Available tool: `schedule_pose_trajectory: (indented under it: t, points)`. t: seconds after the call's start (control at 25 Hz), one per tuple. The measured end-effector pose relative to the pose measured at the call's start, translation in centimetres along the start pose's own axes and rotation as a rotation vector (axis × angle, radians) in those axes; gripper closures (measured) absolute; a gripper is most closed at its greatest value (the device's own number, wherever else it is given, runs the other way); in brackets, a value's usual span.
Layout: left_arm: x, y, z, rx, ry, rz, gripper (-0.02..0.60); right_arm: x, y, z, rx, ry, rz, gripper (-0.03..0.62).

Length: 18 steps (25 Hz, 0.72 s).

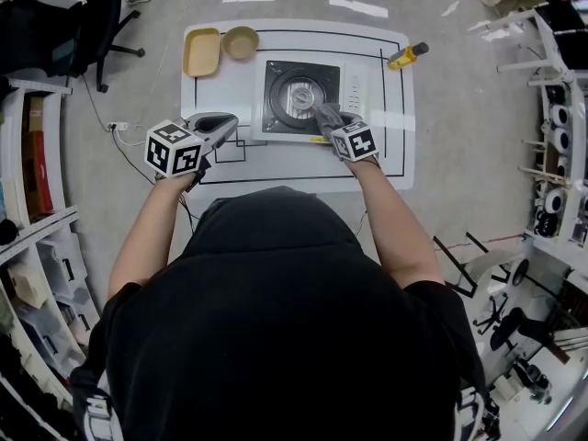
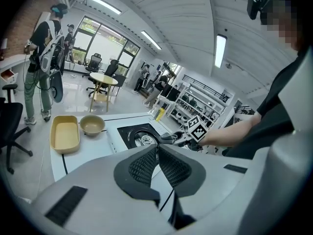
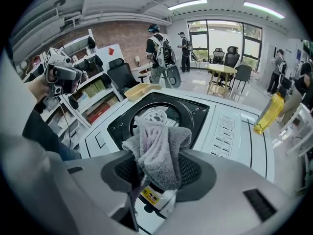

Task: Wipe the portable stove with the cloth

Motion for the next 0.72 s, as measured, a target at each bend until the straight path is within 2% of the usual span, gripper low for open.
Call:
schedule_pose_trajectory:
  t: [0.16, 0.36, 0.72]
  points:
    - [0.4, 0.0, 0.0, 0.005, -0.003, -0.005, 0.546, -0.1, 0.2, -0.8, 0.012, -0.048, 0.004, 0.39]
    - [0.7, -0.2, 0.0, 0.002, -0.008, -0.007, 0.546, -0.2, 0.2, -2.0, 0.02, -0.158, 0.008, 0.39]
    - [1.5, -1.1, -0.6, -0.019, -0.025, -0.004, 0.546, 0.1, 1.9, -6.2, -0.06, -0.285, -0.024, 0.39]
Point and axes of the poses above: the fingertips, and each gripper's own axes: y forward along the fingers, z to its right, x out of its underside, the point moved 10 cm from there along -y, backward along the fingers, and after that the axes turned 14 degrees about y, right-handed, at the moved point
